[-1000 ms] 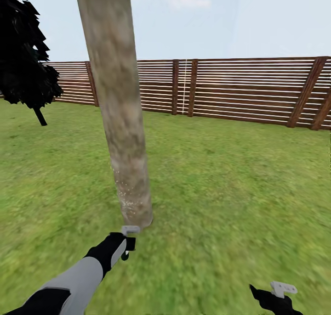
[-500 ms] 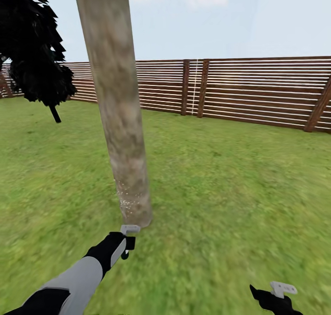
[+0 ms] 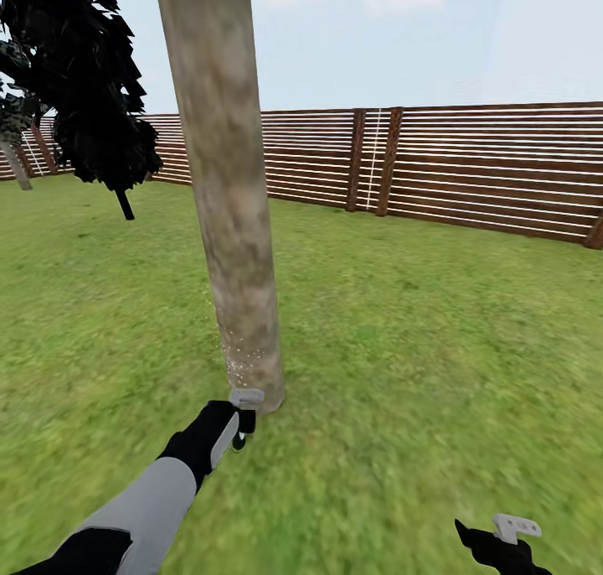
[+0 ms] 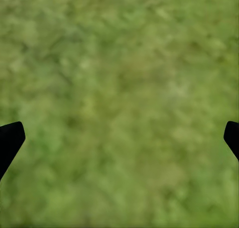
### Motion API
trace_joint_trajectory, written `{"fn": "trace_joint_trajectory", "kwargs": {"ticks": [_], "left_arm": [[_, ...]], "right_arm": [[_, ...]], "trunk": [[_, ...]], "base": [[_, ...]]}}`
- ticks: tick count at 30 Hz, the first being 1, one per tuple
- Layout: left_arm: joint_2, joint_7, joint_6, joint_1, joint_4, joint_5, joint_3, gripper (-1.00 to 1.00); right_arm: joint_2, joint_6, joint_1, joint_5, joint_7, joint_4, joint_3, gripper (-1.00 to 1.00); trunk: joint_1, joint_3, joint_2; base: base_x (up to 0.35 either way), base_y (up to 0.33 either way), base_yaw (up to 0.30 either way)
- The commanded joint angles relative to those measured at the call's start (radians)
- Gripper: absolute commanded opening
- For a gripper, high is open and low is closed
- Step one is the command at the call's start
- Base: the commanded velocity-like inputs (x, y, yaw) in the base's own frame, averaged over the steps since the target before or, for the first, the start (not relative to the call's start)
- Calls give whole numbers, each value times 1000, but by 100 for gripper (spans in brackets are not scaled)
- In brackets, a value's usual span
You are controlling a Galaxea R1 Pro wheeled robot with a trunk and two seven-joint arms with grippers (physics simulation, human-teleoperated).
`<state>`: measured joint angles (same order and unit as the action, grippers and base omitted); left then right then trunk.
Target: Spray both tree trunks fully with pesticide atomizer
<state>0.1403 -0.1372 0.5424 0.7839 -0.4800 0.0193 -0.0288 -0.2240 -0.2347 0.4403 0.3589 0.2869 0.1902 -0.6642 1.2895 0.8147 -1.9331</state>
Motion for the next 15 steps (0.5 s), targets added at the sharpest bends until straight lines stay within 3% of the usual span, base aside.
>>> {"fn": "trace_joint_trajectory", "kwargs": {"ticks": [1, 4, 5, 7, 10, 11, 13, 14, 15], "left_arm": [[6, -1, 34, 0, -46, 0, 1, -100], [14, -1, 81, 2, -95, 1, -1, -100], [9, 0, 138, 2, -129, 0, 2, -100], [-1, 5, 180, -1, -200, -3, 8, -100], [-28, 8, 220, -3, -240, -2, 66, -100], [-33, 9, 238, -3, -243, -1, 69, -100], [-13, 9, 262, 6, -248, -1, 69, -100], [-6, 10, 369, 8, -324, 0, 68, -100], [4, 10, 389, 9, -359, 0, 57, -100]], "right_arm": [[0, 0, 0, 0, 0, 0, 0, 100], [0, 0, 0, 0, 0, 0, 0, 100], [0, 1, 0, 0, 0, 0, 0, 100], [0, 1, 0, 1, 0, -1, 0, 100], [0, 1, 0, 1, 0, -1, 0, 100], [0, 1, 0, 1, 0, -1, 0, 100], [0, 1, 0, 2, 0, -2, 0, 100], [0, 1, 0, 2, 0, -1, 0, 100], [0, 1, 0, 1, 0, -1, 0, 100]], "trunk": [[0, 0, 0], [0, 0, 0], [0, 0, 0], [0, 0, 0], [0, 0, 0], [0, 0, 0], [0, 0, 0], [0, 0, 0], [0, 0, 0]], "base": [[0, 0, 0], [0, 0, 0], [0, 0, 0], [0, 0, 0], [0, 0, 0], [0, 0, 0], [0, 0, 0], [0, 0, 0], [0, 0, 0]]}}
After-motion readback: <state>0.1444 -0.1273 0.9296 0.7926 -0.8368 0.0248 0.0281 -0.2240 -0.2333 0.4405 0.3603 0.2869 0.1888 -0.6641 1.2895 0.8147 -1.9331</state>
